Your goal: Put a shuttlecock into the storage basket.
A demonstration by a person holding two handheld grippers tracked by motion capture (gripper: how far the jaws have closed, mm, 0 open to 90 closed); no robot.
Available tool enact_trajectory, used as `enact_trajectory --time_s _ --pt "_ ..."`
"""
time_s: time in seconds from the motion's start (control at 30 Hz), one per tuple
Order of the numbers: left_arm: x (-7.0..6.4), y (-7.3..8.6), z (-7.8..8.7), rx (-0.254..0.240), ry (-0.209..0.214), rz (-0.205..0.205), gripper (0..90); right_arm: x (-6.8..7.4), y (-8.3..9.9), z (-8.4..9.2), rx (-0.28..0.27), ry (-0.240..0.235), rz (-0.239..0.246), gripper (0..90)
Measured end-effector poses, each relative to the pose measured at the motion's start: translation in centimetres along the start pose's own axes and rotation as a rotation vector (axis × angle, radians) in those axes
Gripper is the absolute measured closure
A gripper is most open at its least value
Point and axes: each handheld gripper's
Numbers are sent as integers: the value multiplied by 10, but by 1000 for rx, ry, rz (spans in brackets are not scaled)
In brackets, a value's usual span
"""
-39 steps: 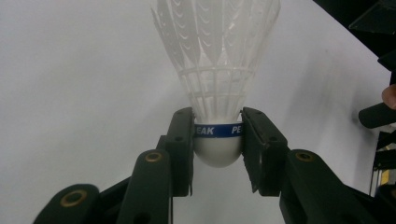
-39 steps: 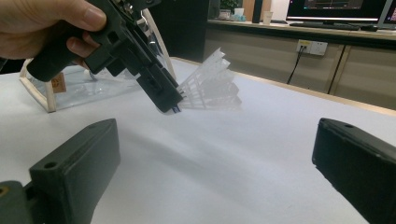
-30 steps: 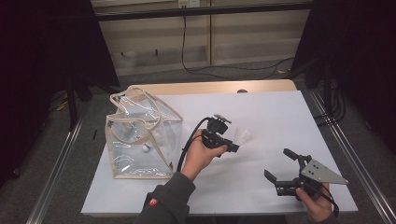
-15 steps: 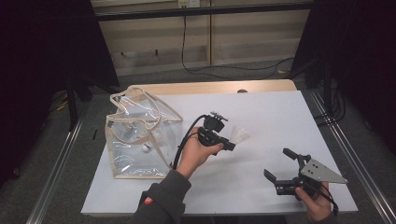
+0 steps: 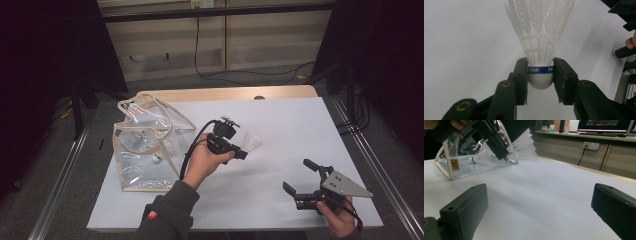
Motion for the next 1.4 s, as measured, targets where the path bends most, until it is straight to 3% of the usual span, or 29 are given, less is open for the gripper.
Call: enact_trajectory --time_s 1.4 --pt "15 -4 42 0 -32 21 656 0 0 1 0 1 -1 6"
Point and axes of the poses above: each handheld gripper's, and its own axes: z roughly backward along the jaws, y roughly out of its underside, x roughly to its left, and after that the axes turned 12 degrees about -z, right-handed
